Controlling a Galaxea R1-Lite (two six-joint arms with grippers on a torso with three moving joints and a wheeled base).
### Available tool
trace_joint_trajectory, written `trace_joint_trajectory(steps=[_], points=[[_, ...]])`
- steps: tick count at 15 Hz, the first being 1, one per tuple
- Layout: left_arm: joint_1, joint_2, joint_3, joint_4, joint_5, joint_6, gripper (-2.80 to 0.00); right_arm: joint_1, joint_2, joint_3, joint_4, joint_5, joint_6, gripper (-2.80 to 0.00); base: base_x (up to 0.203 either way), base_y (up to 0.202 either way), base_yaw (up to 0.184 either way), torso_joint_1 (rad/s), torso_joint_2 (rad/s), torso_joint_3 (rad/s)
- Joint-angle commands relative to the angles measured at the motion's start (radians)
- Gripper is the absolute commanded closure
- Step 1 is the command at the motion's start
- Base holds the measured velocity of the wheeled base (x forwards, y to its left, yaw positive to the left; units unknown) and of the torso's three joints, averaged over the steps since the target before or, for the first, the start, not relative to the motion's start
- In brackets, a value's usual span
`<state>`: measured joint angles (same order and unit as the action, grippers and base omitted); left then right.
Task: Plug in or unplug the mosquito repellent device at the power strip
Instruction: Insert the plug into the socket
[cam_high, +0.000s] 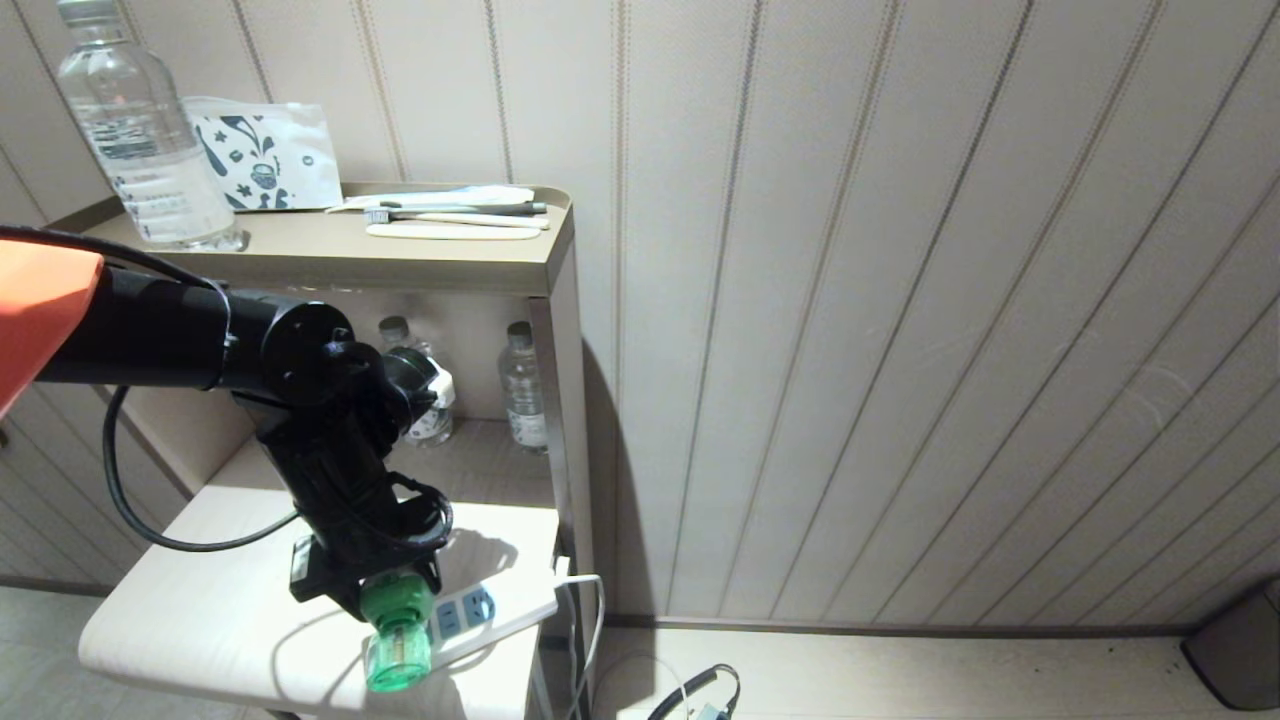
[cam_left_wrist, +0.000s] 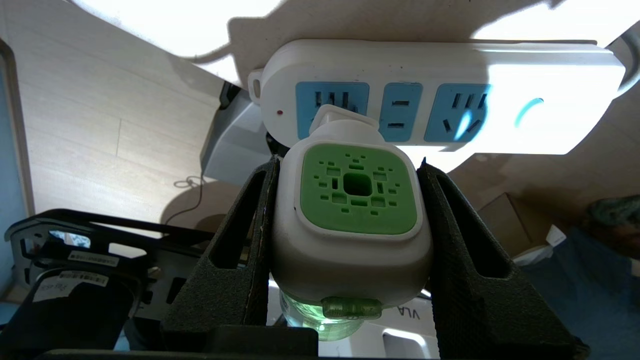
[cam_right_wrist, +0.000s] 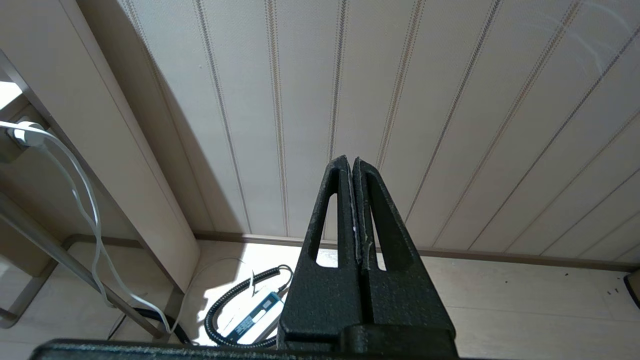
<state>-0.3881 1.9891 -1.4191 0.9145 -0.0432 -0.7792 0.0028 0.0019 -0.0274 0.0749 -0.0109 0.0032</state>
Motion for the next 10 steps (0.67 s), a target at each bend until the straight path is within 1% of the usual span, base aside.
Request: trace_joint_trajectory(steps=[1, 5, 10], points=[[0.000, 0.000, -0.002, 0.004, 0.002, -0.003, 0.00, 0.000, 0.000, 0.000, 0.000, 0.000, 0.000, 0.00, 0.000, 0.000, 0.000, 0.000, 0.00, 0.000], [0.000, -0.002, -0.014, 0.007, 0.000, -0.005, 0.00, 0.000, 0.000, 0.000, 0.000, 0.000, 0.000, 0.00, 0.000, 0.000, 0.000, 0.000, 0.00, 0.000], [0.000, -0.017, 0.006, 0.006, 0.000, -0.006, 0.00, 0.000, 0.000, 0.000, 0.000, 0.000, 0.000, 0.00, 0.000, 0.000, 0.000, 0.000, 0.00, 0.000]])
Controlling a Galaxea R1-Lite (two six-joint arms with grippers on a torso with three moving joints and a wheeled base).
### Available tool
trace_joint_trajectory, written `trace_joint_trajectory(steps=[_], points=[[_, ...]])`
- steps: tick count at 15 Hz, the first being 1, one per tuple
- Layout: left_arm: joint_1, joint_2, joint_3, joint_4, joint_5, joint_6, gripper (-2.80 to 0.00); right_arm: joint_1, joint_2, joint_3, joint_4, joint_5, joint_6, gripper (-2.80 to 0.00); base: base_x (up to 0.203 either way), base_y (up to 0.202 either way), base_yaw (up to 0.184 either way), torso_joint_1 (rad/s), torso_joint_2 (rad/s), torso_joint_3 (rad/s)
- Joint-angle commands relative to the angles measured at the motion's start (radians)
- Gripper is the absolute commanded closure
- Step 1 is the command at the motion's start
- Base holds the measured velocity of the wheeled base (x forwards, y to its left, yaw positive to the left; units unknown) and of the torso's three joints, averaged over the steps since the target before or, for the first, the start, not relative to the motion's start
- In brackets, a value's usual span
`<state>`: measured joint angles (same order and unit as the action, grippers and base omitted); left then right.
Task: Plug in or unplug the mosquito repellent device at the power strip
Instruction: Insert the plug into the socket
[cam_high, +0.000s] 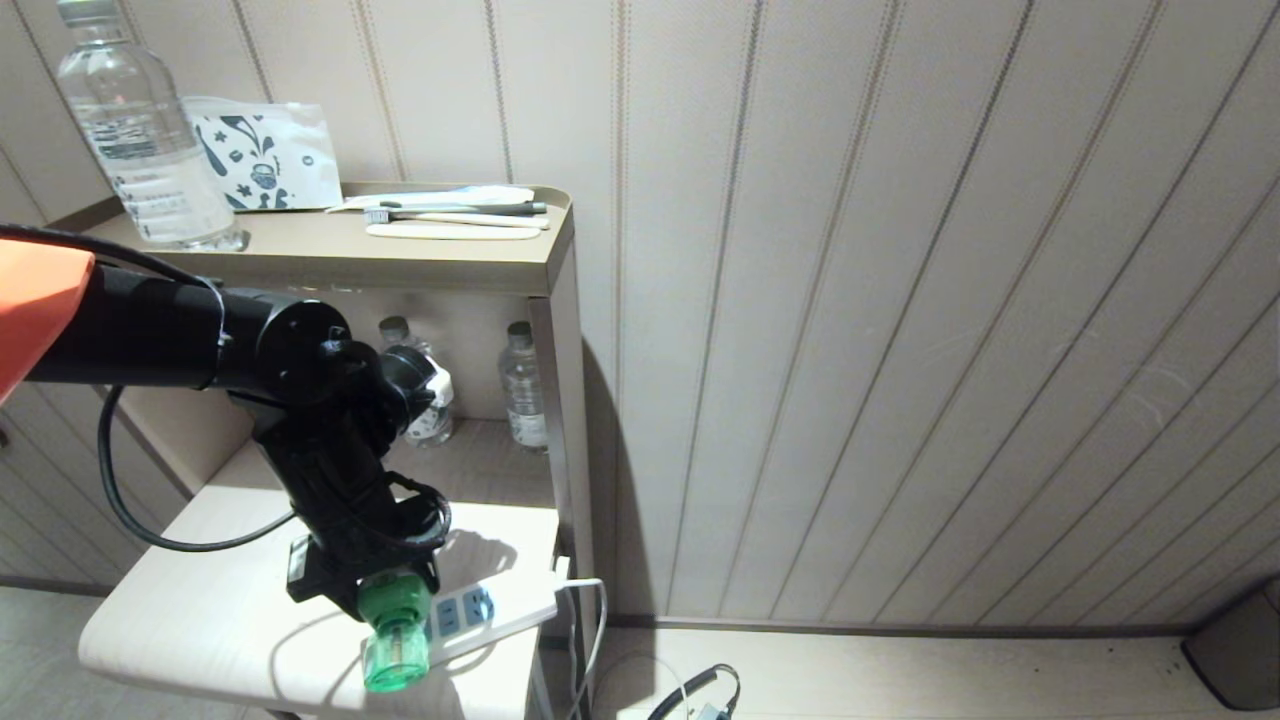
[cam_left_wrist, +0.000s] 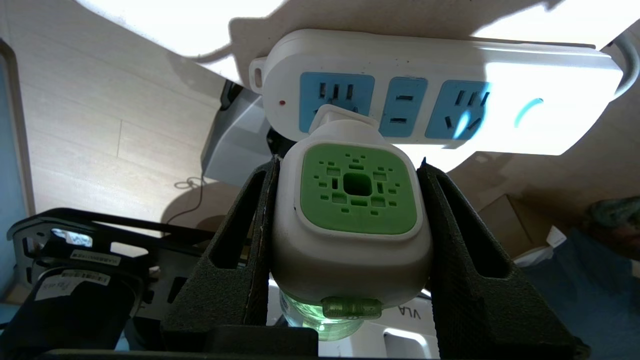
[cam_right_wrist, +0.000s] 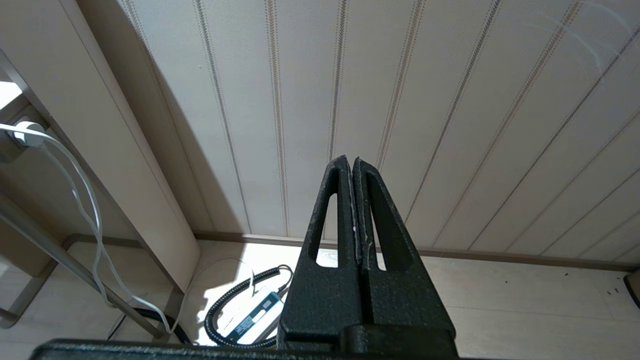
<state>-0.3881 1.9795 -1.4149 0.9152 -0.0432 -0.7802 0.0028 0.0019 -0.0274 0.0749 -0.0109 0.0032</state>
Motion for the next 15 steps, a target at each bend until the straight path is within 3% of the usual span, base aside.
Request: trace_joint_trajectory(steps=[1, 15], points=[[0.001, -0.013, 0.001, 0.006, 0.001, -0.005, 0.00, 0.000, 0.001, 0.000, 0.000, 0.000, 0.000, 0.00, 0.000, 0.000, 0.000, 0.000, 0.00, 0.000], [0.014, -0.006, 0.019, -0.006, -0.006, -0.011, 0.00, 0.000, 0.000, 0.000, 0.000, 0.000, 0.000, 0.00, 0.000, 0.000, 0.000, 0.000, 0.00, 0.000]])
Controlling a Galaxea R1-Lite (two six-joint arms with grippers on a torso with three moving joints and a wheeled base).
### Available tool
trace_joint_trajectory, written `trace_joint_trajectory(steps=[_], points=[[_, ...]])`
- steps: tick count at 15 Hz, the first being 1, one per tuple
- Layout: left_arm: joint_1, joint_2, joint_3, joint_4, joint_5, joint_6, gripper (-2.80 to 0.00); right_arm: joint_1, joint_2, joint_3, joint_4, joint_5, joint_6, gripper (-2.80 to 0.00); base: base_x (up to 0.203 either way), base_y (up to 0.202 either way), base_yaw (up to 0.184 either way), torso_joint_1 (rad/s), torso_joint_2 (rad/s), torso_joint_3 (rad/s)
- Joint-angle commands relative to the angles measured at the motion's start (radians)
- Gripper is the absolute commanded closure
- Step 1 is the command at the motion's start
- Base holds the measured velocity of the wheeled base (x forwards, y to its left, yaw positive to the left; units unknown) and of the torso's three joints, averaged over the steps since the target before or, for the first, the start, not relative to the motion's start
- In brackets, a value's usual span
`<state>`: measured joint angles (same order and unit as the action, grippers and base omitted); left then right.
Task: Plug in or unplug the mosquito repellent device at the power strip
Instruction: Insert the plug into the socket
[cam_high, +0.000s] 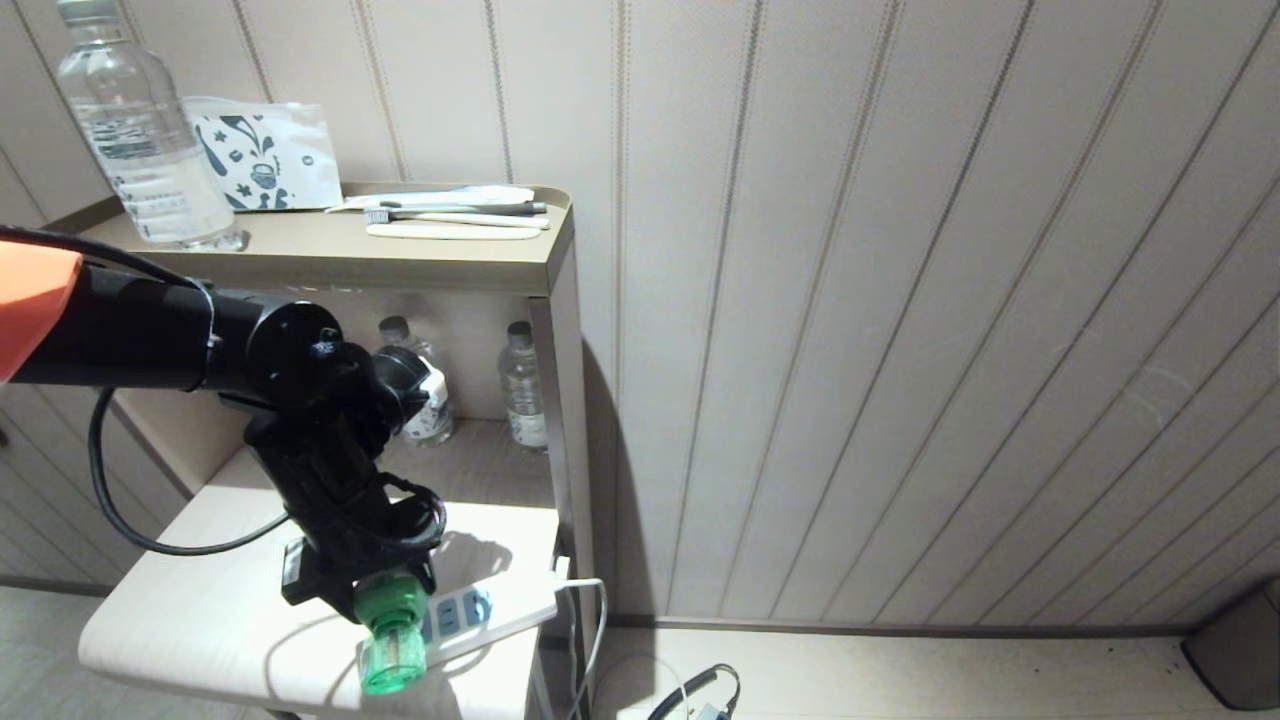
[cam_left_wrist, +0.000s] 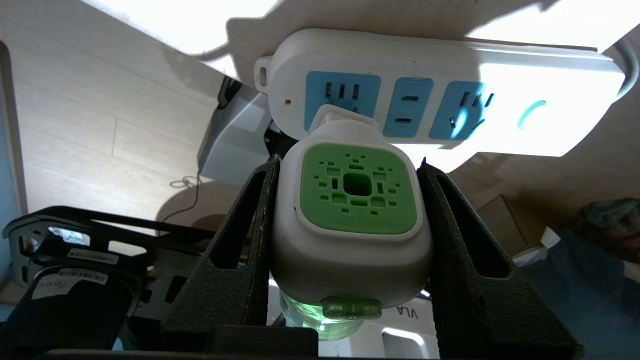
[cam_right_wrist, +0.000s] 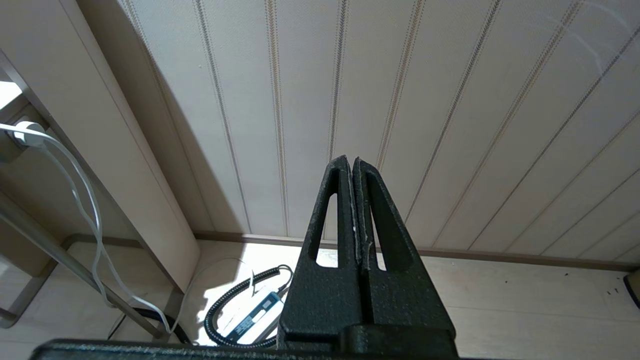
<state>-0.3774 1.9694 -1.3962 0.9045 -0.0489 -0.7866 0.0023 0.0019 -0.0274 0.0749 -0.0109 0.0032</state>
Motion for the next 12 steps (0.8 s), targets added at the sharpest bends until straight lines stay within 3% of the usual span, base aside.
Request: trace_joint_trajectory(steps=[1, 12], points=[[0.005, 0.005, 0.003, 0.005, 0.000, -0.005, 0.00, 0.001, 0.001, 0.000, 0.000, 0.000, 0.000, 0.00, 0.000, 0.000, 0.000, 0.000, 0.00, 0.000], [0.018, 0.028, -0.011, -0.019, 0.000, -0.005, 0.00, 0.001, 0.001, 0.000, 0.000, 0.000, 0.000, 0.00, 0.000, 0.000, 0.000, 0.000, 0.00, 0.000]])
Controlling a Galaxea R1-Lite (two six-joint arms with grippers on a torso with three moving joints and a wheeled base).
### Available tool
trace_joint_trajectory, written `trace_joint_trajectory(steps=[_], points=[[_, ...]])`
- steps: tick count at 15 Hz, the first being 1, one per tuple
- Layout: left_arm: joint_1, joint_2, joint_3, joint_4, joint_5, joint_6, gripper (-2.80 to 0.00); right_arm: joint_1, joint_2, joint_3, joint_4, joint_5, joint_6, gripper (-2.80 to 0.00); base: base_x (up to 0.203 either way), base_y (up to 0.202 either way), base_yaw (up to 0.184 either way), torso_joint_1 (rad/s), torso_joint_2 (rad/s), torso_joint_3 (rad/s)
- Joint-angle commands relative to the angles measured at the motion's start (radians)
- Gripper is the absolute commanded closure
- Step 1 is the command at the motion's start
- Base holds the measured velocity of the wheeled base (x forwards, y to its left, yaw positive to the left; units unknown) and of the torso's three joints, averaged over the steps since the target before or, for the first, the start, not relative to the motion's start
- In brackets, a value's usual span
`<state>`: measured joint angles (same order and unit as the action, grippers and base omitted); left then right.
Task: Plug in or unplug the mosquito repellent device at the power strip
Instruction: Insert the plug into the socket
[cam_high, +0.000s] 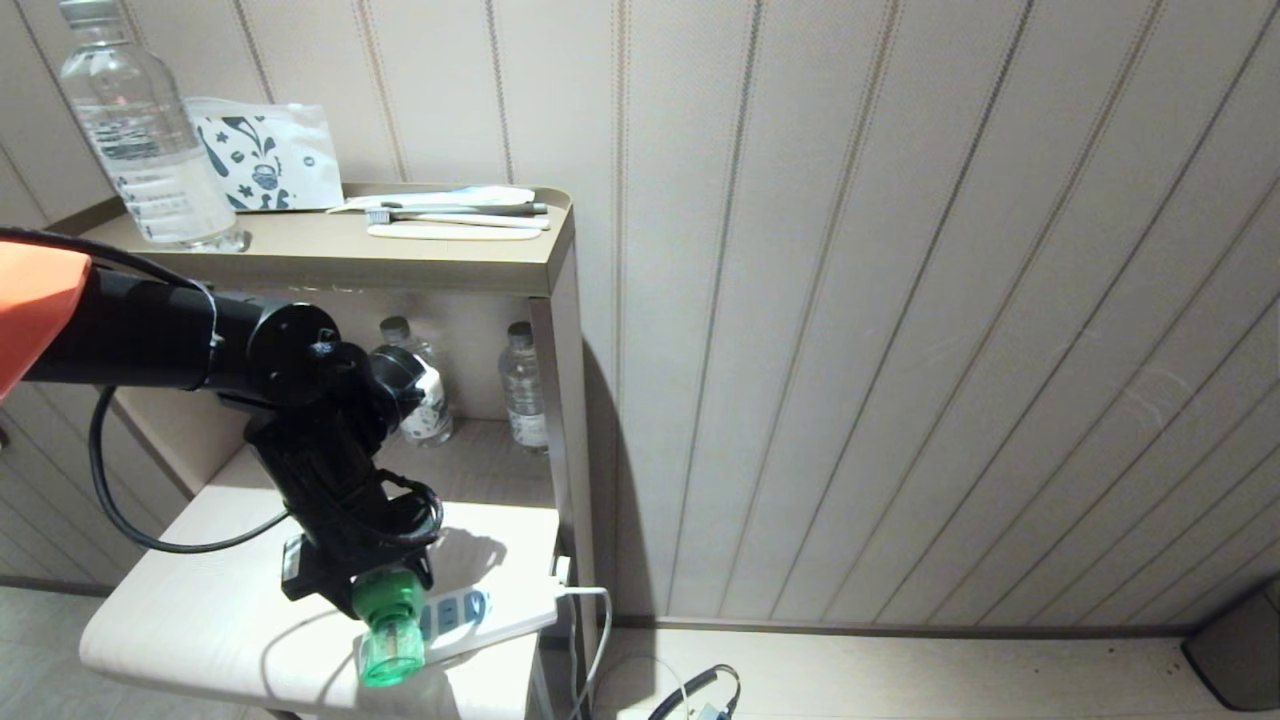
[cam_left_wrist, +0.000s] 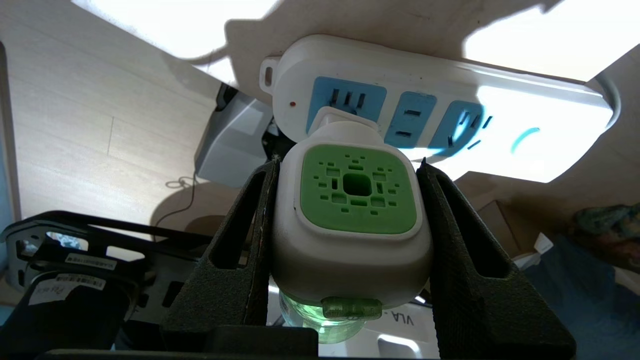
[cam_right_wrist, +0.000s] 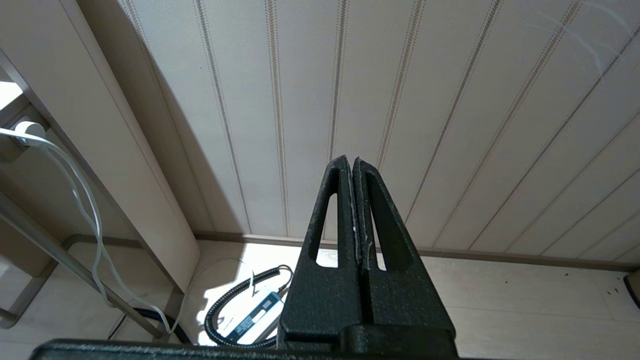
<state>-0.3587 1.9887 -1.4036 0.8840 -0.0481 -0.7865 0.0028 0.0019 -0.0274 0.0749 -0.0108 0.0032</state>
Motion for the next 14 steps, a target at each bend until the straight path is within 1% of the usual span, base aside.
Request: trace_joint_trajectory(steps=[1, 9, 14], points=[[0.000, 0.009, -0.005, 0.001, -0.001, -0.005, 0.00, 0.000, 0.000, 0.000, 0.000, 0.000, 0.000, 0.00, 0.000, 0.000, 0.000, 0.000, 0.00, 0.000], [0.000, 0.021, -0.014, -0.002, -0.003, -0.016, 0.00, 0.000, 0.001, 0.000, 0.000, 0.000, 0.000, 0.00, 0.000, 0.000, 0.000, 0.000, 0.00, 0.000], [0.001, 0.019, -0.012, -0.004, -0.001, -0.008, 0.00, 0.000, 0.000, 0.000, 0.000, 0.000, 0.000, 0.00, 0.000, 0.000, 0.000, 0.000, 0.00, 0.000]])
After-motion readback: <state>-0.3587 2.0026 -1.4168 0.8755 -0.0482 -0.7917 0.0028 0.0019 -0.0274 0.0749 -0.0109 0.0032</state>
